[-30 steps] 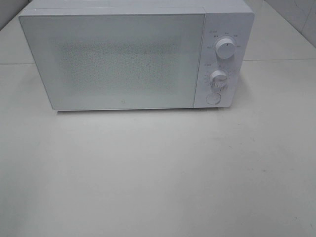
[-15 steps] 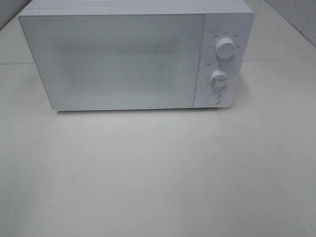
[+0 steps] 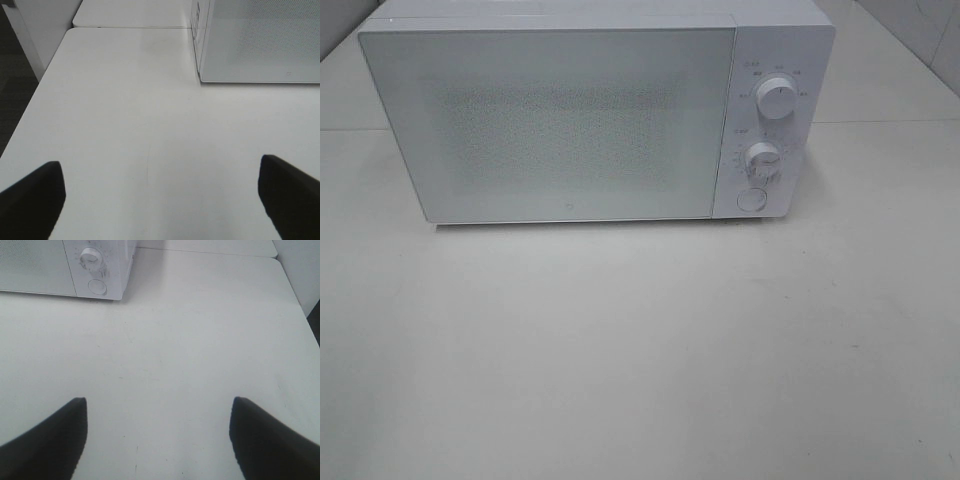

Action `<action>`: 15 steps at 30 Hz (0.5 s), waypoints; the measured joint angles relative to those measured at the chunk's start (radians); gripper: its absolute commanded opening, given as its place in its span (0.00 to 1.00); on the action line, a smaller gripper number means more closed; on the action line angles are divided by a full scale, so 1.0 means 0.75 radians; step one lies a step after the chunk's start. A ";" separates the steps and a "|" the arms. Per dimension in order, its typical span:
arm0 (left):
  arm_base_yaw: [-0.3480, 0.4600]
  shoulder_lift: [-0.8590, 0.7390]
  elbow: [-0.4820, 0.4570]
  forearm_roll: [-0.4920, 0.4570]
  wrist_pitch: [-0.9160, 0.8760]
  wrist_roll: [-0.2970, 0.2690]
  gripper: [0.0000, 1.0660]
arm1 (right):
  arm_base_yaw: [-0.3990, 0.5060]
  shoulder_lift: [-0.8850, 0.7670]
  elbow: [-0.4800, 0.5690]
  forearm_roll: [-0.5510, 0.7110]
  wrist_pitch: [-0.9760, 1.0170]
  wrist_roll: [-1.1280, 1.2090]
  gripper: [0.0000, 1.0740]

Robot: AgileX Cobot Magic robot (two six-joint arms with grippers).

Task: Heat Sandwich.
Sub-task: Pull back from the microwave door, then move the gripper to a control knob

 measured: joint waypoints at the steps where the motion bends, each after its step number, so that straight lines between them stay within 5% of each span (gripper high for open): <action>1: 0.000 0.000 0.000 0.000 0.000 0.000 0.92 | 0.000 0.000 0.000 0.000 0.000 0.000 0.71; 15: 0.000 0.000 0.000 0.000 0.000 0.000 0.92 | 0.000 0.000 0.000 0.003 0.000 0.000 0.71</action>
